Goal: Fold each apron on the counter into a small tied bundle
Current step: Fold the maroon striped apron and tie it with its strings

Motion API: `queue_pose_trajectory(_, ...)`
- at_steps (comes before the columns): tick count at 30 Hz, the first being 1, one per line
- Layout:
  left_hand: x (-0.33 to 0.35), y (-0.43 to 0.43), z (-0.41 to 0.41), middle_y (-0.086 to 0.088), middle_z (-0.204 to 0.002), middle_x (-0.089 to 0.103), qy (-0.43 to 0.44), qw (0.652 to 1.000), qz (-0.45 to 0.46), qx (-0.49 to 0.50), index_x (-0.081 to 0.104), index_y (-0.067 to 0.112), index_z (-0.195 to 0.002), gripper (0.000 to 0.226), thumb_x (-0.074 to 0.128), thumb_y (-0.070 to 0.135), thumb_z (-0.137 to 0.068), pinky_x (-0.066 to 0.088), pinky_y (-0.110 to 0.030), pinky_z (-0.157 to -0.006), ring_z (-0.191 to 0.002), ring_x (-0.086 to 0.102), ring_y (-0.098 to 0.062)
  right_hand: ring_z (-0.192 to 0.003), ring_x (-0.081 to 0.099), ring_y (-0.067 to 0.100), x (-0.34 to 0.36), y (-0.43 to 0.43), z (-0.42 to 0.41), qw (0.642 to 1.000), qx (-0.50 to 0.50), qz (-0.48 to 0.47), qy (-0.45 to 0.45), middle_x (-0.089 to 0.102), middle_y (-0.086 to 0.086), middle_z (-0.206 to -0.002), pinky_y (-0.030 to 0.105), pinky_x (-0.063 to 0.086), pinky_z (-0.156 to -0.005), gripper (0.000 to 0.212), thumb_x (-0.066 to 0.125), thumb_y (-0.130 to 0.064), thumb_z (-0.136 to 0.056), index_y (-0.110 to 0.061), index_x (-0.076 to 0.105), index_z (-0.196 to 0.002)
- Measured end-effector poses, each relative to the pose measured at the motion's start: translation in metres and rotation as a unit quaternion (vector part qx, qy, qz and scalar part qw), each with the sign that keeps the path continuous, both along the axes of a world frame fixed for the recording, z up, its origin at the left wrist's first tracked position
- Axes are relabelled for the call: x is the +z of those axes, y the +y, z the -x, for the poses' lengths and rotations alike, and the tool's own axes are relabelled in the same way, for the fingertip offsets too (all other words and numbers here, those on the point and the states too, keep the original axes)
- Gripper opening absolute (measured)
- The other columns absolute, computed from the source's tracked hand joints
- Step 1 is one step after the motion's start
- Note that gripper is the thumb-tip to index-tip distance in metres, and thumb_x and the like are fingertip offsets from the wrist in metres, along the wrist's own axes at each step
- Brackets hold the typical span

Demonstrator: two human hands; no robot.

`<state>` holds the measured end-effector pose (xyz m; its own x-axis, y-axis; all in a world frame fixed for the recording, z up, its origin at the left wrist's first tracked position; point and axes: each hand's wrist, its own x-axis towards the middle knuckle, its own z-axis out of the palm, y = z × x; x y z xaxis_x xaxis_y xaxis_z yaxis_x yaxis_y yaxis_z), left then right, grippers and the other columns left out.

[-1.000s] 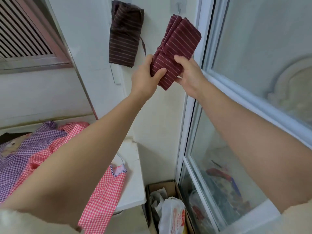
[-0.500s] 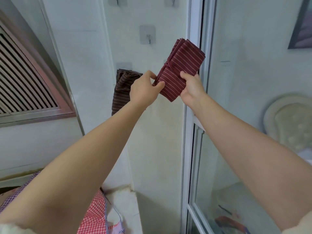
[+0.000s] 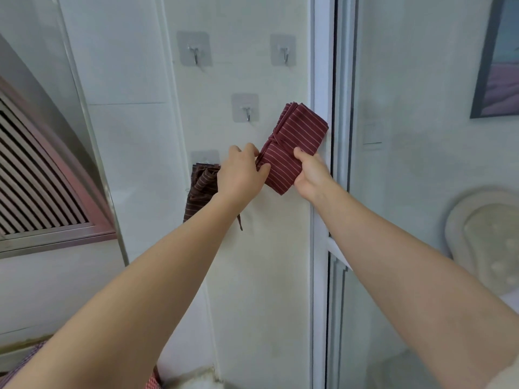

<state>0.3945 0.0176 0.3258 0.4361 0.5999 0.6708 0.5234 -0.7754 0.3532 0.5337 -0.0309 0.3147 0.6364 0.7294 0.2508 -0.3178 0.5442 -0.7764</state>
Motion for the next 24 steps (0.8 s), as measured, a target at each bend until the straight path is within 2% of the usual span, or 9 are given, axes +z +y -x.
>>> queue_pose_trajectory(6,0.0,0.009,-0.014,-0.008,-0.117,0.055,-0.014,1.0,0.01,-0.022,0.047,0.017,-0.131,0.044,0.056,0.039,-0.094,0.043,-0.034,-0.077,-0.101,0.058,-0.028,-0.088,0.071,0.023,-0.001,0.013,-0.01,0.999,-0.039,0.02,-0.008,0.07,0.007,-0.105,0.04,0.059,-0.065,0.019,0.057,-0.019,-0.098,-0.02,0.059,-0.117)
queue_pose_trajectory(9,0.0,0.01,-0.02,-0.009,-0.119,0.057,-0.016,0.999,0.012,-0.027,0.044,0.015,-0.134,0.047,0.058,0.037,-0.094,0.048,-0.039,-0.084,-0.104,0.058,-0.029,-0.089,0.071,0.025,-0.005,0.018,-0.016,0.996,-0.077,0.043,-0.026,0.069,0.009,-0.106,0.04,0.059,-0.063,0.022,0.058,-0.022,-0.096,-0.018,0.057,-0.118)
queue_pose_trajectory(12,-0.002,0.014,-0.027,-0.012,-0.115,0.058,-0.011,0.999,0.01,-0.041,0.04,0.017,-0.137,0.048,0.057,0.033,-0.094,0.048,-0.042,-0.085,-0.103,0.058,-0.031,-0.091,0.07,0.025,-0.011,0.02,-0.019,0.995,-0.071,0.051,-0.039,0.069,0.009,-0.108,0.039,0.058,-0.063,0.026,0.057,-0.023,-0.097,-0.018,0.054,-0.122)
queue_pose_trajectory(16,-0.005,0.019,-0.038,-0.01,-0.107,0.059,0.004,0.999,0.017,-0.052,0.043,0.021,-0.133,0.044,0.057,0.036,-0.094,0.047,-0.039,-0.079,-0.098,0.058,-0.029,-0.089,0.071,0.024,-0.016,0.019,-0.023,0.995,-0.072,0.044,-0.05,0.069,0.009,-0.106,0.036,0.057,-0.062,0.023,0.057,-0.023,-0.098,-0.016,0.055,-0.12)
queue_pose_trajectory(20,-0.01,0.019,-0.044,-0.007,-0.106,0.056,-0.002,0.999,0.02,-0.036,0.048,0.019,-0.125,0.038,0.056,0.041,-0.095,0.042,-0.035,-0.074,-0.094,0.057,-0.028,-0.084,0.071,0.019,-0.026,0.018,-0.028,0.994,-0.067,0.059,-0.065,0.072,0.007,-0.098,0.03,0.056,-0.061,0.02,0.06,-0.023,-0.096,-0.012,0.062,-0.113)
queue_pose_trajectory(24,-0.019,0.018,-0.046,-0.005,-0.105,0.058,-0.004,1.0,0.01,-0.014,0.052,0.017,-0.117,0.029,0.053,0.038,-0.097,0.041,-0.035,-0.071,-0.092,0.057,-0.027,-0.086,0.07,0.019,-0.035,0.015,-0.03,0.991,-0.065,0.079,-0.08,0.072,0.008,-0.102,0.028,0.055,-0.062,0.02,0.061,-0.025,-0.095,-0.012,0.064,-0.11)
